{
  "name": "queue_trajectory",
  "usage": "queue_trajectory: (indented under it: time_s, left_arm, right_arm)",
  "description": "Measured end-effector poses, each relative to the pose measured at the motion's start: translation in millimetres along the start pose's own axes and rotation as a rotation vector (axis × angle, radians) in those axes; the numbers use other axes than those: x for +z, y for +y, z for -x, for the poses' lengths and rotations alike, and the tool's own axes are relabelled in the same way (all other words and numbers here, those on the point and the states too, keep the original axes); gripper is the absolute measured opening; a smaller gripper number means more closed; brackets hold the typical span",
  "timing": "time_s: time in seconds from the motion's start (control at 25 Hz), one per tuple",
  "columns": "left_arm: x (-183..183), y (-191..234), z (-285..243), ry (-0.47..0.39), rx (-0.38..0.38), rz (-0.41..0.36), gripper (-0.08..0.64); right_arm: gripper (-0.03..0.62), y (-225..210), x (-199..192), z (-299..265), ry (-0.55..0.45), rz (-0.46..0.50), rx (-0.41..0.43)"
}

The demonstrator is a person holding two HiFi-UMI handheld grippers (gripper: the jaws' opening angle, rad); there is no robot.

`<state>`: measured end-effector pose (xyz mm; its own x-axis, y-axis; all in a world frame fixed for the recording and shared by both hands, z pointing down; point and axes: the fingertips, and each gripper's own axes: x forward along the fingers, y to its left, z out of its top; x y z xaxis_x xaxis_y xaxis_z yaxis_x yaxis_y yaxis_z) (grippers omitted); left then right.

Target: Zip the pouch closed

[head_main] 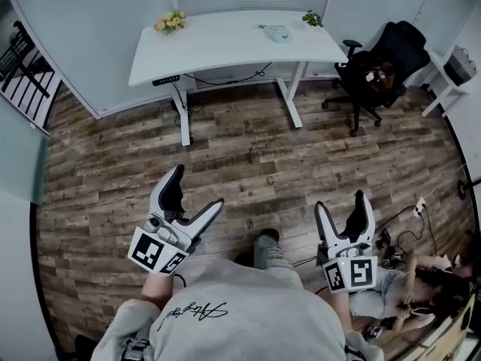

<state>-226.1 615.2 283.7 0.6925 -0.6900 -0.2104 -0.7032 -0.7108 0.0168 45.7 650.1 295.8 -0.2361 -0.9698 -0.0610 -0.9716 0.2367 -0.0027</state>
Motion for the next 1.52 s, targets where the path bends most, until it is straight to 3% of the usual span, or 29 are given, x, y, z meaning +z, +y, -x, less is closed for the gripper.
queue_trajectory:
  time_s: [0.52, 1.2, 1.52]
  left_arm:
    - [-16.8, 30.5, -41.1, 0.002, 0.028, 0.008, 0.419]
    - [-33.9, 85.7, -166.4, -0.004, 0.062, 0.003, 0.419]
    - [-39.5, 110.1, -227.3, -0.003, 0.084, 0.009, 0.419]
  right_arm:
    - [0.408, -26.6, -8.6, -54.0, -0.01, -0.018, 0.008]
    - [0.408, -105.6, -21.6, -170.1, 0.003, -0.037, 0.039]
    - [0.408, -153.1, -6.0, -229.8, -0.028, -0.023, 0.054]
